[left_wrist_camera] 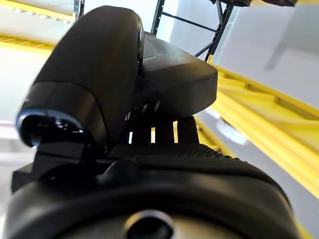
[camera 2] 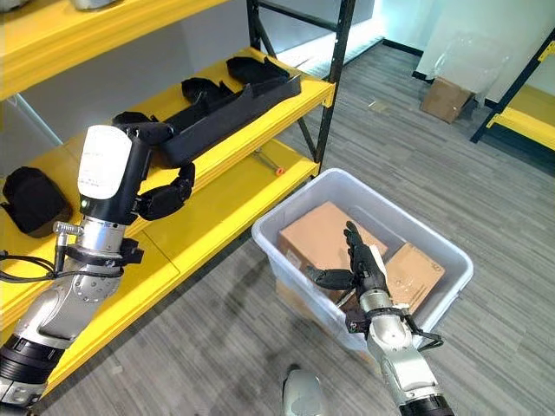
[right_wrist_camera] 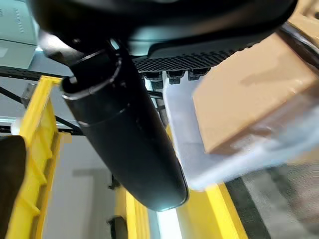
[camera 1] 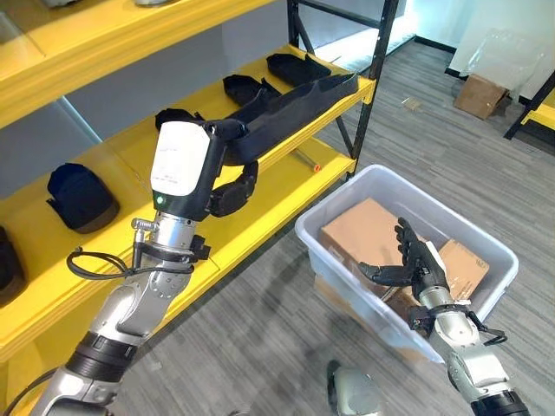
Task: Move parts from the plastic box to the shelf.
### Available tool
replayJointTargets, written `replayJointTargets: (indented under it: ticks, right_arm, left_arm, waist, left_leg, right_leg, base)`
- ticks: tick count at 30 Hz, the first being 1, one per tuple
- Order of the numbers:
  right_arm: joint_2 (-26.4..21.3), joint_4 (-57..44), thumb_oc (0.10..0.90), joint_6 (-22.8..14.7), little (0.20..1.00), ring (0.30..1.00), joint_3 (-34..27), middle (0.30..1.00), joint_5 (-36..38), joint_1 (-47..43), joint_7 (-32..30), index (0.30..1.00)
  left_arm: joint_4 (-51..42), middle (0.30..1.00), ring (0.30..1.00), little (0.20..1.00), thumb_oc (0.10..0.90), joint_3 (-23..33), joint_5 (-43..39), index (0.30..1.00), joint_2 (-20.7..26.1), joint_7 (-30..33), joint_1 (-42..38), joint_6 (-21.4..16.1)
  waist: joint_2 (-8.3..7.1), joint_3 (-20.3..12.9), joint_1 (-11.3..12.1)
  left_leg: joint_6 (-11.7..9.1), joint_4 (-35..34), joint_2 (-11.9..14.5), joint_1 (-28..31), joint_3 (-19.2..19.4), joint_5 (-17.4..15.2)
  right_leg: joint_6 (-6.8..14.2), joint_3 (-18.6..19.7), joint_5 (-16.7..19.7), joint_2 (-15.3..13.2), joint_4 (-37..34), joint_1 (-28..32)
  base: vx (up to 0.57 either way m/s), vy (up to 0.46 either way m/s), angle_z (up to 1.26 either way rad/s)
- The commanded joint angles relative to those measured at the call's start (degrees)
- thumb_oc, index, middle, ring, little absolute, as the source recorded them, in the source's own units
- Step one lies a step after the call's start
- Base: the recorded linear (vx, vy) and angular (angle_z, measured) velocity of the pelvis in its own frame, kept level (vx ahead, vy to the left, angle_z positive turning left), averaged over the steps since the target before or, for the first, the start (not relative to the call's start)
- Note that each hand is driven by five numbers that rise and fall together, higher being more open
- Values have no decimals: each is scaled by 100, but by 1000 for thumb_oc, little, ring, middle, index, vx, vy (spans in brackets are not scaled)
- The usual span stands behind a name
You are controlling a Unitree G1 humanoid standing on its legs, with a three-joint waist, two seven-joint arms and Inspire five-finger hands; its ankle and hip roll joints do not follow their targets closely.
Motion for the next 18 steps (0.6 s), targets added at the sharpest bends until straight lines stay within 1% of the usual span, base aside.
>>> replayJointTargets:
  ticks: [1,3,4,5,8,10,12,14,18]
  right_arm:
    - [-242,-379,900,-498,1000,1000,103,1000,-783,-314,55,1000]
    - [-269,-404,900,-381,1000,1000,132,1000,-863,-349,53,1000]
    - [-270,-425,900,-341,1000,1000,130,1000,-855,-343,48,1000]
    - [-241,-479,900,-232,1000,1000,93,1000,-899,-274,40,1000]
    - [-184,-475,900,-169,1000,1000,109,1000,-939,-174,130,1000]
    - [-105,-458,900,-133,1000,1000,169,1000,-982,-153,199,1000]
    - [-17,-419,900,-150,1000,1000,303,1000,-957,-210,177,1000]
    - [4,-407,900,-148,1000,1000,342,1000,-969,-252,140,1000]
    - [20,-445,900,-86,1000,1000,374,1000,-1043,-319,116,1000]
  left_arm:
    - [-595,300,300,300,400,674,-213,300,-33,670,-134,-138]
    - [-706,300,300,300,400,758,-148,300,-53,617,-107,-200]
    - [-735,300,300,300,400,789,-140,300,-52,589,-84,-194]
    - [-815,300,300,300,400,907,-126,300,-20,501,-32,-170]
    - [-843,300,300,300,400,1051,-106,300,98,471,-4,-140]
    - [-836,300,300,300,400,1140,-99,300,209,460,27,-93]
    - [-731,300,300,300,400,1276,-146,300,408,509,124,-66]
    - [-712,300,300,300,400,1328,-136,300,447,532,183,-59]
    - [-713,300,300,300,400,1584,-35,300,495,685,484,-108]
  waist:
    - [265,-852,-105]
    - [337,-838,-69]
    - [344,-837,-63]
    - [360,-844,-27]
    - [347,-867,19]
    - [319,-893,70]
    - [289,-934,217]
    - [276,-947,268]
    - [220,-997,458]
  left_leg:
    - [88,-503,328,211,26,907]
    - [92,-723,233,224,90,740]
    - [95,-764,211,236,103,701]
    - [103,-891,141,252,124,617]
    - [147,-996,31,255,121,515]
    - [160,-1063,-18,257,141,495]
    - [156,-1148,-28,260,208,509]
    - [153,-1181,-33,262,216,523]
    - [145,-1197,-39,205,214,546]
  right_leg:
    - [48,67,-69,443,-821,729]
    - [173,48,-34,341,-833,719]
    - [202,45,-21,319,-843,726]
    - [296,19,48,243,-921,782]
    - [398,-33,148,157,-1085,895]
    - [490,-95,247,79,-1243,967]
    - [584,-269,384,-31,-1485,1090]
    - [605,-325,424,-48,-1575,1140]
    - [656,-471,527,-91,-1787,1244]
  base:
    - [-30,381,31]
    - [-4,289,31]
    - [29,175,29]
    - [25,139,23]
    - [34,115,25]
    - [5,82,14]
    - [-5,75,25]
    - [-1,41,5]
    - [-5,37,6]
